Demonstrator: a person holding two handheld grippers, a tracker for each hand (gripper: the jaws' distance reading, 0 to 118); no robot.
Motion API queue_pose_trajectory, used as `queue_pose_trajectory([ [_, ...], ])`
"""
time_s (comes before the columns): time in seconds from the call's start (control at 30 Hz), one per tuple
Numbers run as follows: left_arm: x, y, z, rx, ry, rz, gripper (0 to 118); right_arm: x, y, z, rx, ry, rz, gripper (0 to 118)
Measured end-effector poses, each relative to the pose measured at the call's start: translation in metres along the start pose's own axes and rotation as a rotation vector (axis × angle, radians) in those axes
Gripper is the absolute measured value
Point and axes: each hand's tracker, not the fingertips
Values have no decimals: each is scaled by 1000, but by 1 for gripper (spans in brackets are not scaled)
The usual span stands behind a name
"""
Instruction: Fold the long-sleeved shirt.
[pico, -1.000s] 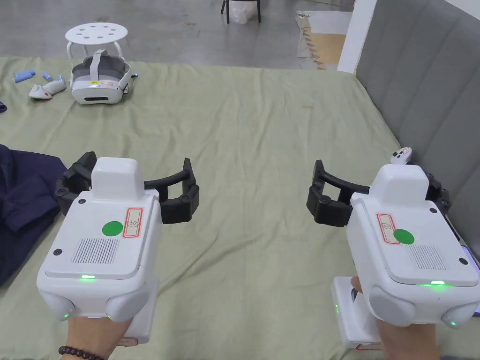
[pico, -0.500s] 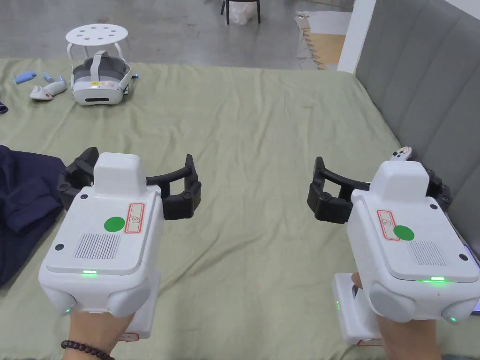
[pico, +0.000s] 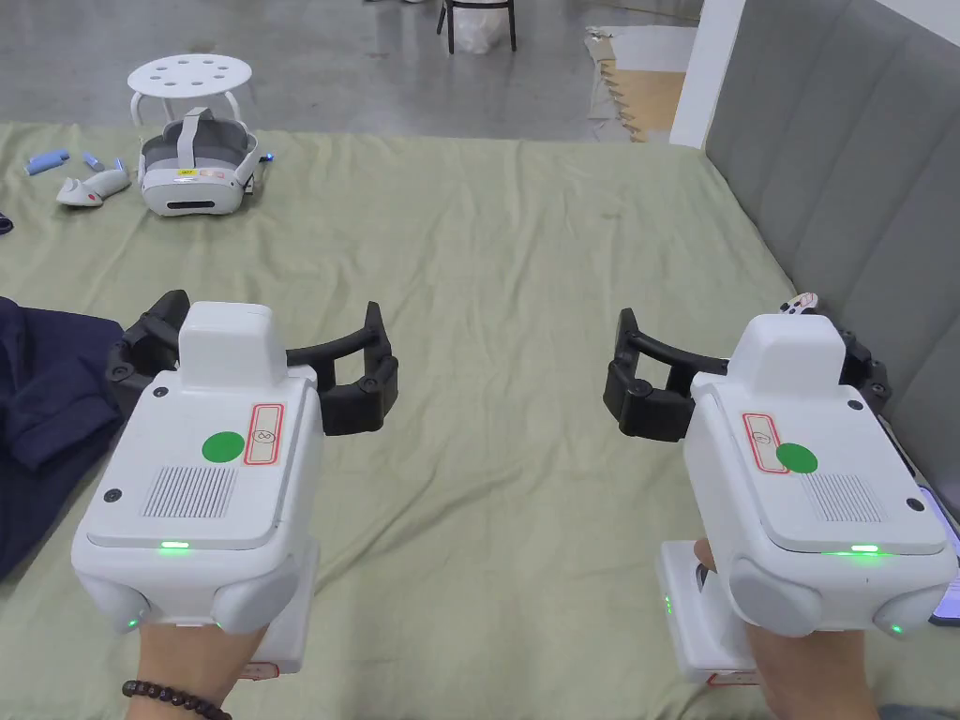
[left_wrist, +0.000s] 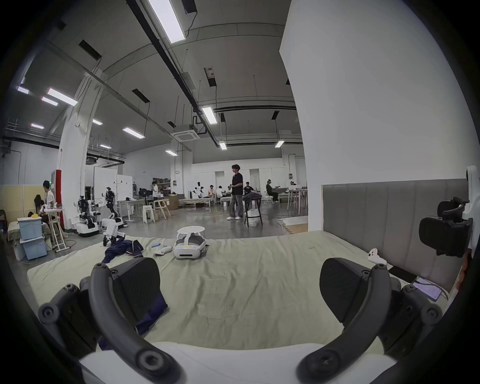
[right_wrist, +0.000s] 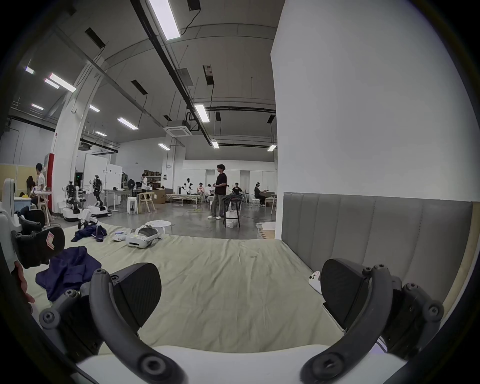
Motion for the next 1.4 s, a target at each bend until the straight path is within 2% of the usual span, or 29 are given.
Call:
queue_pose_trajectory([
  [0.87,-2,-5,0,-13,-5,14,110,-1,-2,2,0,8,2,117],
  [0.9,-2,-6,0,-16,6,11,106,-1,-1,2,-6,12,-2,108],
  [0.93,-2,-8,3,-10,0,7,83,0,-1,3,-7,20,-9,71],
  [0.97,-2,-9,6,4,-11,5,48,1,-1,4,-5,21,-8,31],
  [1.0,-1,-9,7,6,-11,-1,24,0,-1,3,-3,17,0,19],
  [1.03,0,-9,5,-9,12,-16,15,-2,-1,1,-10,-16,26,9],
  [1.07,1,-10,2,-36,36,-33,9,-3,-1,0,-15,-30,36,4],
  [1.13,-4,-11,4,-9,17,-3,13,-1,-1,3,-13,2,12,5],
  [1.27,-14,-8,7,9,44,7,4,-4,-1,3,-10,5,0,1],
  [1.4,-34,-3,11,21,95,-4,4,-27,6,-10,-17,47,-11,1],
])
